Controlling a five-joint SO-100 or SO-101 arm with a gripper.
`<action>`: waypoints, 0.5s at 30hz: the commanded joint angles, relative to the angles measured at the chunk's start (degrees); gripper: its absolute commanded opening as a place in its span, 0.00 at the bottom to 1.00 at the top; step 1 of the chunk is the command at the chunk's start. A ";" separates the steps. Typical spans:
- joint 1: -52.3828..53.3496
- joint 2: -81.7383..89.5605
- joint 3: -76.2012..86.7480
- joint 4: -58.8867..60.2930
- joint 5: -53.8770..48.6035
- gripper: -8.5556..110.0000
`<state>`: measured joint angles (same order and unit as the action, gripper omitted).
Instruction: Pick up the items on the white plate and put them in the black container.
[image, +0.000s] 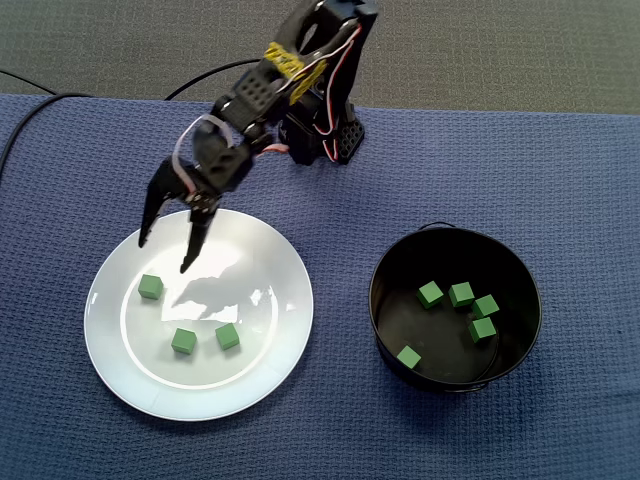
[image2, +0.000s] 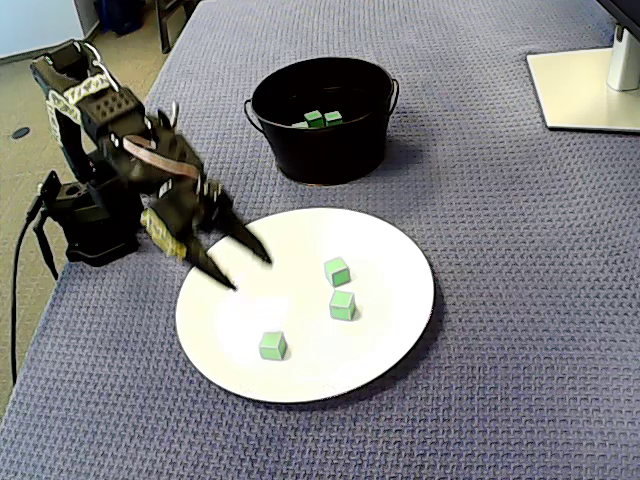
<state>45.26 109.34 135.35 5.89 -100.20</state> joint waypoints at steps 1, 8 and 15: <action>4.39 -9.32 -10.99 12.39 -4.48 0.26; 5.19 -21.09 -32.52 37.44 -6.42 0.27; 5.19 -34.72 -53.26 49.57 -7.12 0.27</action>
<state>49.66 78.84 93.52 51.77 -106.44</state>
